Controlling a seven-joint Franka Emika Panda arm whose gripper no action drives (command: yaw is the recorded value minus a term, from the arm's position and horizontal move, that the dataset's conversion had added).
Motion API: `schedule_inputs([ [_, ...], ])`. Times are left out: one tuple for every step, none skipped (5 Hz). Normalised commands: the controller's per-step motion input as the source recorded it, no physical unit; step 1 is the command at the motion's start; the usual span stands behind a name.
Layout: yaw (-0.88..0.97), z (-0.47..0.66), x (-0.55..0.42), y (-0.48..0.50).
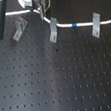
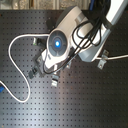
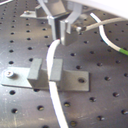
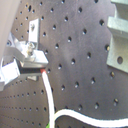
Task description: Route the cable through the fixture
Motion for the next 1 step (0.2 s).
schedule_inputs([
  [0.00,0.14,0.045,-0.069],
])
